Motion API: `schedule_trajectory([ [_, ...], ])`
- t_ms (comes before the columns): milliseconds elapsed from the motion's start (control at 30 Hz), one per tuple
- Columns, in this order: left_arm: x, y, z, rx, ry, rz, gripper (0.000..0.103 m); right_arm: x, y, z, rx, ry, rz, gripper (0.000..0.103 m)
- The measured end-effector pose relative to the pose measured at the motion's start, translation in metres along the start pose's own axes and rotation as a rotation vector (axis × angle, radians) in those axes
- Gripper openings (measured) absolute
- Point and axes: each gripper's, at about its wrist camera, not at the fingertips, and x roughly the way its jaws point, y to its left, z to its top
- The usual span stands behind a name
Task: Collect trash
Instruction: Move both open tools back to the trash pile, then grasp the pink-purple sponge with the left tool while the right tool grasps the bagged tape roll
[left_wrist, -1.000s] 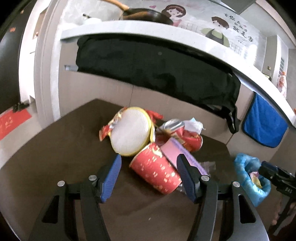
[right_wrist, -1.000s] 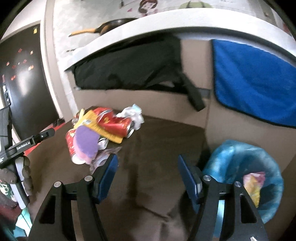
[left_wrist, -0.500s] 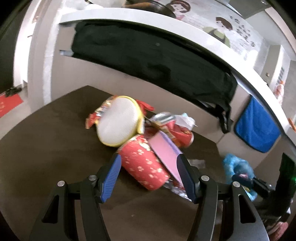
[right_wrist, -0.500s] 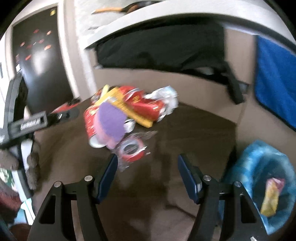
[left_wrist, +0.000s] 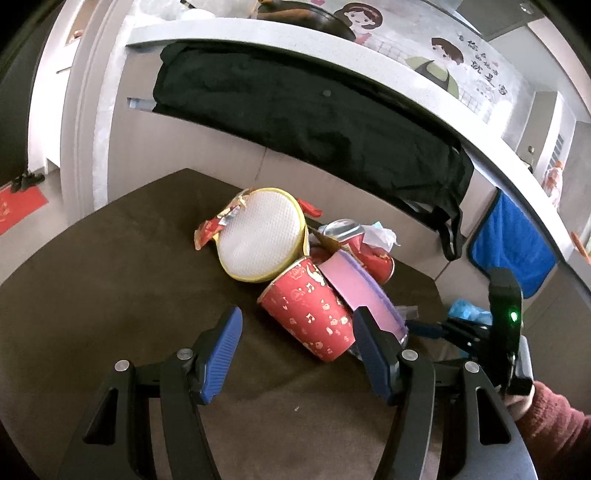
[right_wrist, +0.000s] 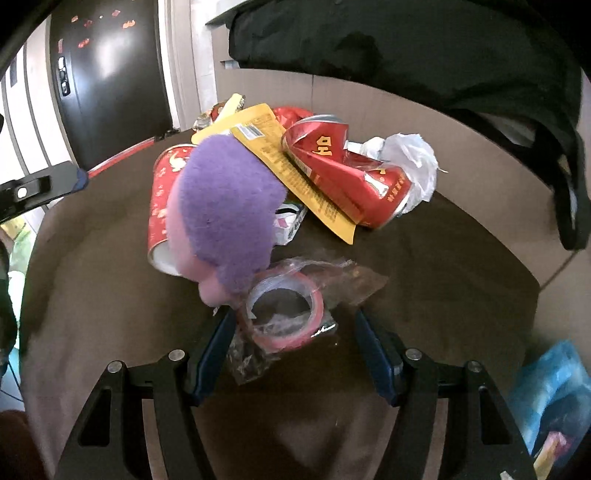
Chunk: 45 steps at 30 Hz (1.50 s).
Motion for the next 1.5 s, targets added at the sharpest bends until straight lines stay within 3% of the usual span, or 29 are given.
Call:
schedule_trajectory([
  [100,0.007,0.002,-0.002,-0.011,0.019,-0.004,0.063,0.011,-0.004,0.004,0.036,0.027,0.052,0.064],
  [200,0.012,0.001,-0.005,-0.02,0.036,-0.002,0.063,0.014,0.001,0.007,0.012,0.023,0.04,0.065],
  [367,0.012,-0.007,-0.008,-0.014,0.043,-0.003,0.063,0.008,0.006,0.005,0.005,0.021,0.024,0.052],
  [533,0.011,-0.021,-0.012,0.01,0.045,-0.029,0.063,-0.023,0.001,-0.012,0.046,-0.025,-0.054,0.05],
  [733,0.019,-0.047,-0.019,0.037,0.069,-0.093,0.063,-0.068,-0.025,-0.043,0.199,-0.082,-0.063,0.051],
  [900,0.032,-0.071,-0.022,-0.001,0.095,-0.176,0.063,-0.088,-0.036,-0.06,0.268,-0.114,-0.068,0.051],
  [1100,0.067,-0.075,-0.031,-0.135,0.159,-0.101,0.063,-0.097,-0.036,-0.072,0.276,-0.136,-0.09,0.051],
  [1367,0.1,-0.066,-0.018,-0.267,0.107,0.069,0.062,-0.107,-0.047,-0.087,0.324,-0.162,-0.083,0.051],
  [1433,0.098,-0.063,-0.015,-0.266,0.1,0.069,0.056,-0.108,-0.048,-0.09,0.333,-0.16,-0.078,0.051],
  [1500,0.093,-0.065,-0.014,-0.226,0.091,0.078,0.042,-0.109,-0.049,-0.091,0.337,-0.161,-0.072,0.051],
])
